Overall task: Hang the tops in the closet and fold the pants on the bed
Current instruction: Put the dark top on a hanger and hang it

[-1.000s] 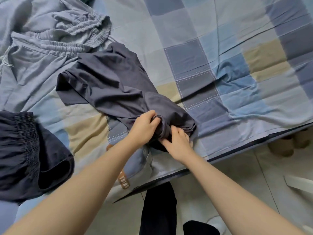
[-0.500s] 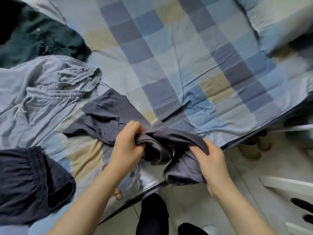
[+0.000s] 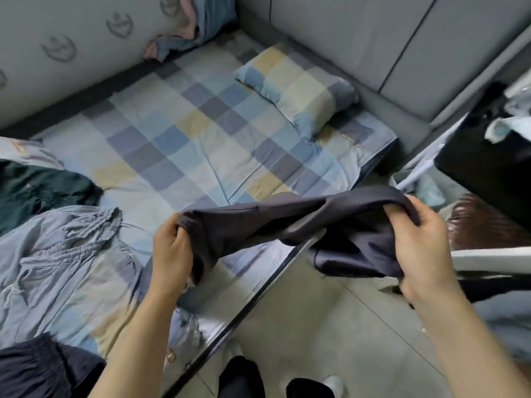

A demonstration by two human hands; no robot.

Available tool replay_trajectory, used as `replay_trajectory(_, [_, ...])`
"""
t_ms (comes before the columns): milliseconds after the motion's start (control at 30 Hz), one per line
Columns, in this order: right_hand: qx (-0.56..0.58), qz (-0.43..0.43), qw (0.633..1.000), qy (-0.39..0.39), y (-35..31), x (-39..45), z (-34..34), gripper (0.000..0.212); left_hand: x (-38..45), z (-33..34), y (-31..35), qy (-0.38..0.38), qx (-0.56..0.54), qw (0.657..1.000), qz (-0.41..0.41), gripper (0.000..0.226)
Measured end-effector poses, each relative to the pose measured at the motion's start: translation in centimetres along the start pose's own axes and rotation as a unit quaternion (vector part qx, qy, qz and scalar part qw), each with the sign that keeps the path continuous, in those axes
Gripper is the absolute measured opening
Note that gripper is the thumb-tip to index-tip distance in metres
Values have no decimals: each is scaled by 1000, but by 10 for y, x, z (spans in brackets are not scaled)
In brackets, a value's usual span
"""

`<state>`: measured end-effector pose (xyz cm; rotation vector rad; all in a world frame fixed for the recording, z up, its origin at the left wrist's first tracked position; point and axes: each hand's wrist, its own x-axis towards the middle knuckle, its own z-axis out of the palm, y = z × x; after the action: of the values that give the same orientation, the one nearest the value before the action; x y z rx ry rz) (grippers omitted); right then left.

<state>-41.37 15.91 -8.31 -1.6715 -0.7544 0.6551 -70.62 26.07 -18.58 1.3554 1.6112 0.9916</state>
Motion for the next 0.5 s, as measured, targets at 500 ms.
replay_trajectory(500, [-88,-69,945,308,-64,22,-359,38,-101,147,257,-198,-168,961,-94,20])
